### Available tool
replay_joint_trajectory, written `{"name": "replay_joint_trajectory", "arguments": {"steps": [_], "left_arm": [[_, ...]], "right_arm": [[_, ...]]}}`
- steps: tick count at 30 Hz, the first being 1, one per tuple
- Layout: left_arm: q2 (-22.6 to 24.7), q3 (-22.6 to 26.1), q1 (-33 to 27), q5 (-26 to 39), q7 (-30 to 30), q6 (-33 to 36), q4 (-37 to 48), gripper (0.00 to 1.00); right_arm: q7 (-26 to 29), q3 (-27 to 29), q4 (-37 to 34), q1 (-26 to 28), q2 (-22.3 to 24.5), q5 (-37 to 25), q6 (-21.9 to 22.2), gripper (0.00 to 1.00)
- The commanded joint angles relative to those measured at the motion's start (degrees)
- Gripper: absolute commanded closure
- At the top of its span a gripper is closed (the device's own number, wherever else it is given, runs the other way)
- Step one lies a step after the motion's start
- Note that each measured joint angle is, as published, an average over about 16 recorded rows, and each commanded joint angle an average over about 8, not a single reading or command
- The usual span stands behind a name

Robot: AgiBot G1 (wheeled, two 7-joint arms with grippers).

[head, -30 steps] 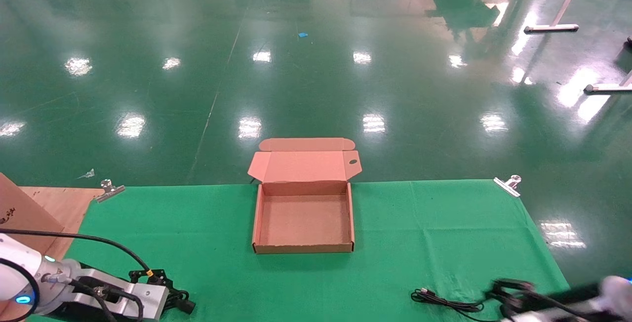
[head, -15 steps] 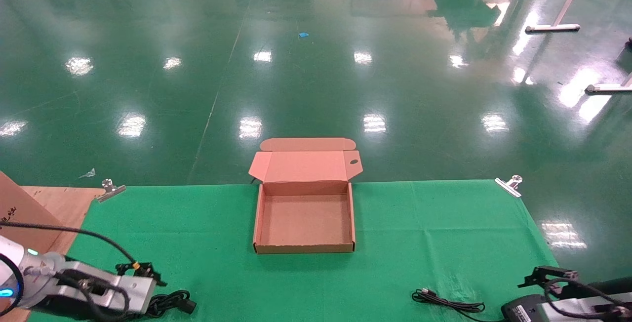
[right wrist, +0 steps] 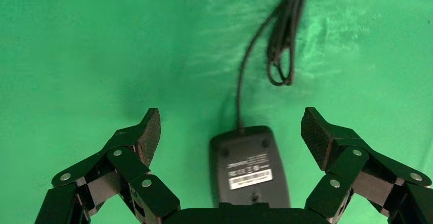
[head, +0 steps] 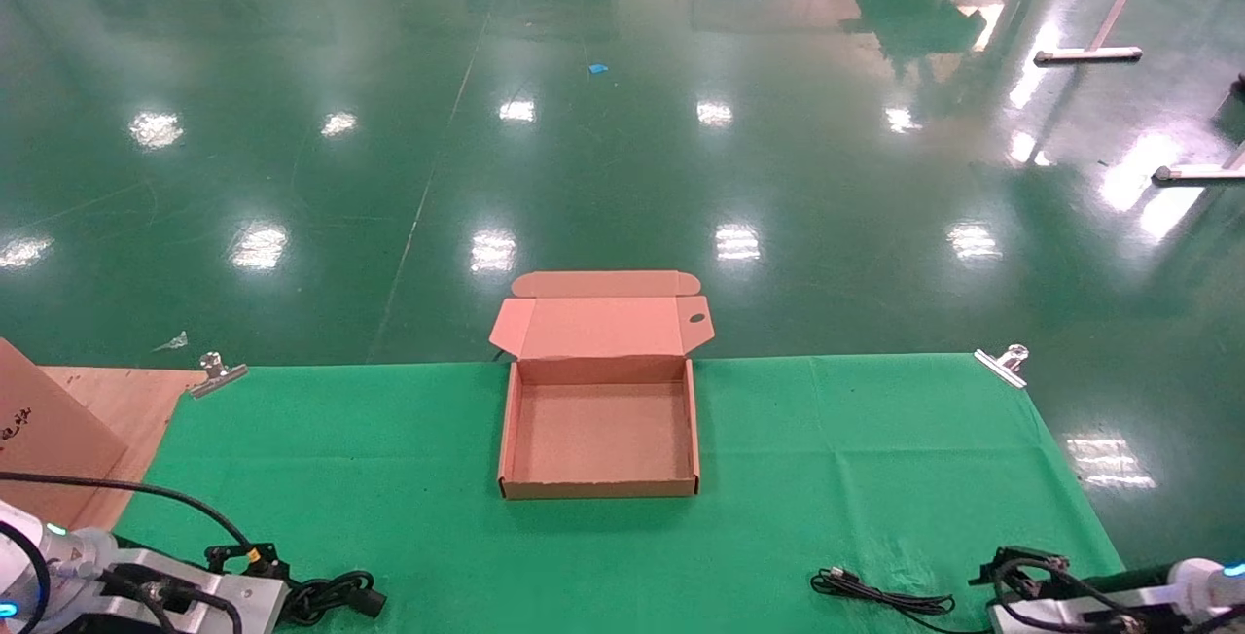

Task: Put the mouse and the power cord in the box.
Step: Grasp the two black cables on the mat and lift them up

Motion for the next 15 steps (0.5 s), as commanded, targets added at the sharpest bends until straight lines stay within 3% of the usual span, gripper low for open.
{"name": "replay_joint_trajectory", "arguments": {"steps": [1,7,15], "left_arm": [[0.15,0.07,-0.01,0.17,0.68,-0.72,0.87,0.00],[0.51,-0.23,-0.76,-0.19,2.44,-1.47,3.49,0.00],[0.99,-1.13,-1.29,-1.59,4.73,-1.20,6.57,0.00]], "right_arm": [[-0.74,0.05,-2.38,0.14,-1.27,-0.09,2.43,0.00],[-0.71,0.51,-5.86,0.22,-3.70,0.19,9.13,0.00],[-1.12,0.74,-8.31,1.57,-4.29,0.52,8.19,0.00]]}}
